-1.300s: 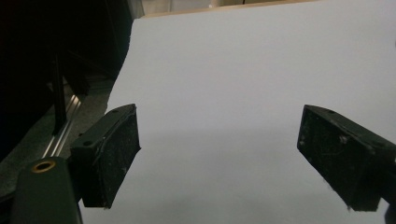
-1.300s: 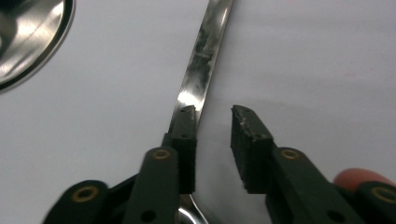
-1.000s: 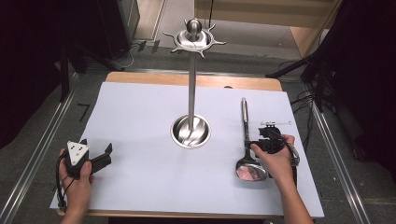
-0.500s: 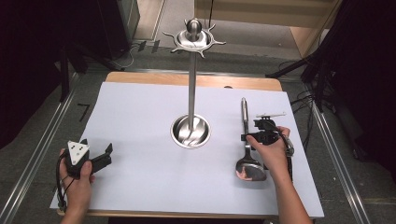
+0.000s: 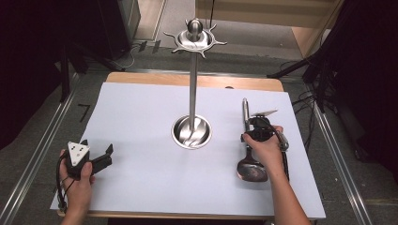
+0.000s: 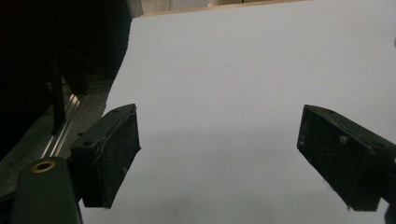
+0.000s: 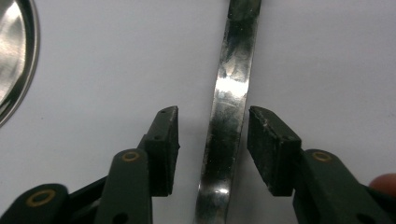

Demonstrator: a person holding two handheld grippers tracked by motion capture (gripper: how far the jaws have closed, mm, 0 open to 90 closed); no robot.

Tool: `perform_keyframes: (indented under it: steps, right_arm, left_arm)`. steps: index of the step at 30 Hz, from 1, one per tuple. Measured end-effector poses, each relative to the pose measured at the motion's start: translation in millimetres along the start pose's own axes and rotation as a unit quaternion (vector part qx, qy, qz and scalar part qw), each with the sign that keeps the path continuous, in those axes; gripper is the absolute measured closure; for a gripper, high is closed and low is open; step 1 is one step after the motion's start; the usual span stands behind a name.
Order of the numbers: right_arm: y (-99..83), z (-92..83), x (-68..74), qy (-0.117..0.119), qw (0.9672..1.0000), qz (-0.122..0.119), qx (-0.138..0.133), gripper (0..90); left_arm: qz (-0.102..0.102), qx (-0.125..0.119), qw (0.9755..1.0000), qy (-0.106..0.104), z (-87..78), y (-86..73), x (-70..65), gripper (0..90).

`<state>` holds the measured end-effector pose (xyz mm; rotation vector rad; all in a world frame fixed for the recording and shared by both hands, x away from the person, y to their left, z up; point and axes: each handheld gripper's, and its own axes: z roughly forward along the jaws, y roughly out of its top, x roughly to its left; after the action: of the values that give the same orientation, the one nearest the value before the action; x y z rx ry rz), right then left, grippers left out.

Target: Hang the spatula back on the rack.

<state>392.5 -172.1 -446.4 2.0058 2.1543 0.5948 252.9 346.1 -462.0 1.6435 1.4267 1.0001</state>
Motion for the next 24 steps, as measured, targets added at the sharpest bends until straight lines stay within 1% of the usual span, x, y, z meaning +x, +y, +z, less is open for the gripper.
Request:
perform_keyframes:
  steps: [2,3,5,7,8,9,10,17,19,21,24]
  right_arm:
    - [0.9,0.8,0.3,-0.010,0.9999,0.002,0.001,60.6]
    - [0.9,0.8,0.3,-0.010,0.9999,0.002,0.001,60.6]
    - [1.2,0.8,0.7,-0.018,0.9998,0.004,0.004,64.6]
    - [2.0,1.8,1.7,-0.015,0.9998,0.006,0.012,67.5]
    - [2.0,1.8,1.7,-0.015,0.9998,0.006,0.012,67.5]
    - [2.0,4.2,2.5,-0.023,0.9996,0.007,0.017,70.6]
    - [2.1,4.7,2.7,-0.026,0.9995,0.008,0.016,72.3]
    - [3.3,5.4,0.9,-0.024,0.9994,0.019,0.019,73.8]
    - [4.3,5.5,-1.1,-0.019,0.9992,0.028,0.022,74.3]
    - [4.8,5.5,-1.1,-0.020,0.9991,0.028,0.025,74.5]
    - [4.7,5.8,0.4,-0.025,0.9991,0.026,0.023,75.0]
  left_arm:
    - [0.000,0.000,1.0000,0.000,-0.1,0.0,-0.1,13.8]
    - [0.000,0.000,1.0000,0.000,-0.2,0.0,-0.2,13.8]
    - [0.000,-0.001,1.0000,0.000,-0.3,-0.1,-0.2,13.8]
    - [-0.001,0.000,1.0000,0.000,-0.3,0.0,-0.1,13.8]
    - [0.000,-0.001,1.0000,0.000,-0.1,-0.1,-0.2,13.8]
    - [-0.001,0.000,1.0000,0.000,-0.2,0.0,-0.2,13.8]
    - [-0.001,-0.001,1.0000,0.001,-0.1,-0.1,-0.3,13.8]
    - [0.001,0.000,1.0000,0.002,0.0,0.0,-0.7,13.8]
    - [0.000,-0.001,1.0000,0.002,0.1,-0.1,-0.6,13.8]
    - [0.000,-0.002,1.0000,0.001,0.0,-0.2,-0.3,13.9]
    - [-0.001,-0.002,1.0000,0.001,0.1,-0.2,-0.3,13.9]
